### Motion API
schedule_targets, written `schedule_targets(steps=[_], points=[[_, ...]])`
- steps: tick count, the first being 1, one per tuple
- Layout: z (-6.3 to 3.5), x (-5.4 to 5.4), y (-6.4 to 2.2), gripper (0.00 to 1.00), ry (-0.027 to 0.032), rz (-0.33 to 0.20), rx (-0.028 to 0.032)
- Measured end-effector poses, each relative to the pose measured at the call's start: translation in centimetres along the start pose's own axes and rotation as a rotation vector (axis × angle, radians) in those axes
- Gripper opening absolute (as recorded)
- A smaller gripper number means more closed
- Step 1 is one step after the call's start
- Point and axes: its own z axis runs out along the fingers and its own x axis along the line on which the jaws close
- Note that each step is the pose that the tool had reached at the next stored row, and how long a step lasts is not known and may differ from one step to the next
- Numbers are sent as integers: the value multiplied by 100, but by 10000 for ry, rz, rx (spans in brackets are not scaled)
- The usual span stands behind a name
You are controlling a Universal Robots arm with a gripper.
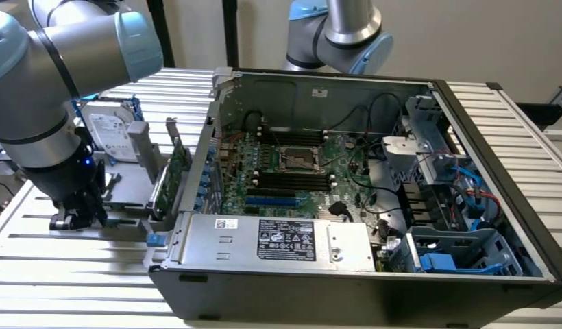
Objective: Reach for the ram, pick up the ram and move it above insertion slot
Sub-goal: 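Pick up the ram and move it above insertion slot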
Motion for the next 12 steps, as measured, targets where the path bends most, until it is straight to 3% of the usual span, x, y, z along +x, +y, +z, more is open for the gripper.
schedule_targets(steps=[1, 12], points=[[0, 0, 0, 16, 0, 0, 1], [-12, 1, 1, 14, -2, 3, 2]])
